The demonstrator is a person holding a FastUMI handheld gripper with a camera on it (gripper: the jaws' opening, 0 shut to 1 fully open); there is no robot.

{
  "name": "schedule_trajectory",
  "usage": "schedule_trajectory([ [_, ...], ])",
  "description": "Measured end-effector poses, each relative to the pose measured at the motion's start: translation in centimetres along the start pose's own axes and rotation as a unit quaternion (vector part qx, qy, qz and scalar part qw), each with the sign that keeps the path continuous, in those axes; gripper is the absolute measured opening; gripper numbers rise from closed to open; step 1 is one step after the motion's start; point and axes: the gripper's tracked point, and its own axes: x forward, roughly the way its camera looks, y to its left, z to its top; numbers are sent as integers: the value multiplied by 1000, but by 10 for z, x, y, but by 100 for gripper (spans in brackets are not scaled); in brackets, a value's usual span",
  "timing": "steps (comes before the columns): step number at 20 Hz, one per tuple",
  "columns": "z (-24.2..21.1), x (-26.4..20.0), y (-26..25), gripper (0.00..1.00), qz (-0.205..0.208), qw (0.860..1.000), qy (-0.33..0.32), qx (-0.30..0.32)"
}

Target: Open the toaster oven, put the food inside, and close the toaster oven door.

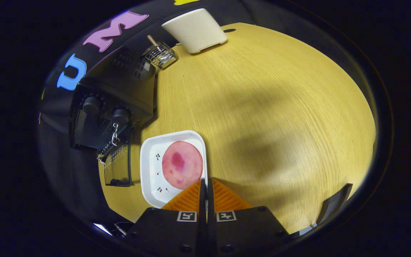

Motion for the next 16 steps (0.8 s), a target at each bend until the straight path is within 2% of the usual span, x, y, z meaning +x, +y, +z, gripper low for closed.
schedule_trajectory([
  [4,8,-27,-22,5,30,998,-5,62],
  [8,11,-52,-25,5,61,994,-14,86],
  [12,9,-83,-3,5,91,992,-22,87],
  [16,-5,-103,42,5,125,989,-32,74],
])
